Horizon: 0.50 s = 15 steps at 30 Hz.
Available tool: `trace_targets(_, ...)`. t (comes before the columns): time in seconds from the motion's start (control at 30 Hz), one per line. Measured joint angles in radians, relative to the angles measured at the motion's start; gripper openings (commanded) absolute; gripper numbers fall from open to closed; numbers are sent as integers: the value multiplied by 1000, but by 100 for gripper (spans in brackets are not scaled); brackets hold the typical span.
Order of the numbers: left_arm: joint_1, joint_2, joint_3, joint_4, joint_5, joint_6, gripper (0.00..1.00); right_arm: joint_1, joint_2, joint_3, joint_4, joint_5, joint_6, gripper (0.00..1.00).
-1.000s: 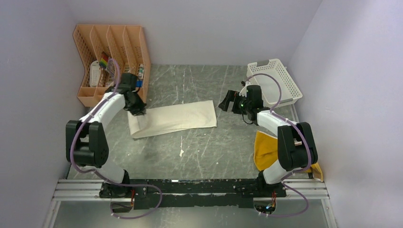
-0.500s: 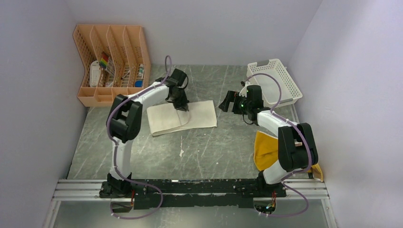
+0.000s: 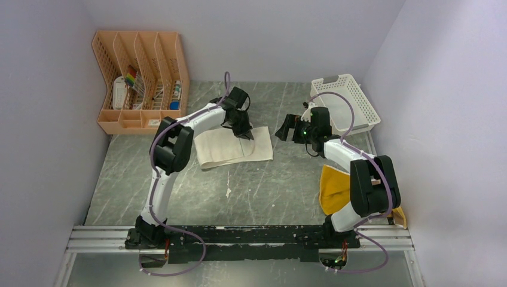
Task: Roll the towels
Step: Fold the towel at the center of the board.
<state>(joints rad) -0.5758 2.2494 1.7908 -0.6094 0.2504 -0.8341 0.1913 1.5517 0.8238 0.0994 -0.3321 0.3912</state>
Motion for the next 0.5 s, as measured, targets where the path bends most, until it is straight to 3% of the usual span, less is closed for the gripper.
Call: trace_targets(0.5,-67,40,2,25,46,7,7,0,0,0,0,0,0,99)
